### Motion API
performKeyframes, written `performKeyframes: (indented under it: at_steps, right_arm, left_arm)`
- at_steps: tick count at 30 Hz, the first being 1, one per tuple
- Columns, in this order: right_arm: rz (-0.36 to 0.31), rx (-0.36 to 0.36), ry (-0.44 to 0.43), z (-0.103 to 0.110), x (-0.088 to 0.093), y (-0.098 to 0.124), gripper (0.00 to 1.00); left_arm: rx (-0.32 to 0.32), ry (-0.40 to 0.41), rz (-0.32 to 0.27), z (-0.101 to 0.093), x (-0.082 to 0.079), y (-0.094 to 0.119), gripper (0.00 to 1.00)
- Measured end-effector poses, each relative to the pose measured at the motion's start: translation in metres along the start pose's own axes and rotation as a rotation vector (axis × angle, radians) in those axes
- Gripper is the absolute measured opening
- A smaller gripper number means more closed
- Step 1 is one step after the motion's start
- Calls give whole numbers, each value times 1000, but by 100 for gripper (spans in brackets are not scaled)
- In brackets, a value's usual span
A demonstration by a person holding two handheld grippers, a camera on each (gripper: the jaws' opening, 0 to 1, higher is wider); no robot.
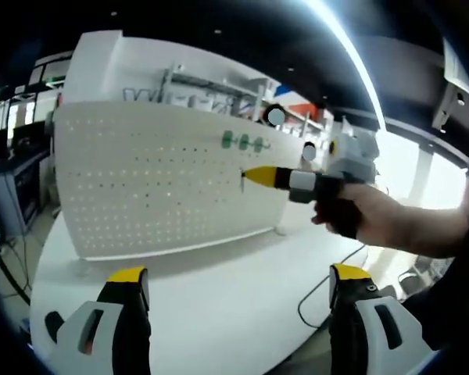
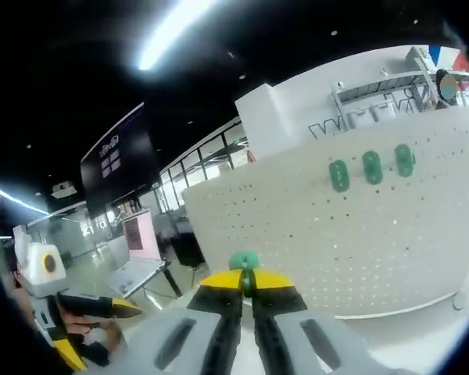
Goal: Insert the hook assembly into the mounting plate slot until the hook locks in place.
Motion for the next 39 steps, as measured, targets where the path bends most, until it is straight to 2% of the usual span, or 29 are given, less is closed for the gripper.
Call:
performKeyframes:
  at_steps: [9,22,30,39]
  right_arm:
    - [-62,125,31,-43,-23,-1,1]
    - [-119,241,59,-85,-45,2,1]
    - [-167,332,64,-121,-65,9,1]
    - [-187,358,86,-141,-79,6,1]
  left_arm:
    - [-4,27,4,6,2,-1,95]
    - [-17,29,13,11,2,-1,93]
    - [-24,36,14,15,2,-2,92]
    - [-26,31,18,18,-1,-5,90]
Point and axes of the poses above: the point that each gripper's makers call its tool centre point, and the gripper's own axes: y roughly backward along the fingers, z roughly to its left, x roughly out of its underside, the point moved 10 cm from there along y, roughly backward along the fingers, and after that the axes turned 3 degrees about x, right-handed, at the moved point
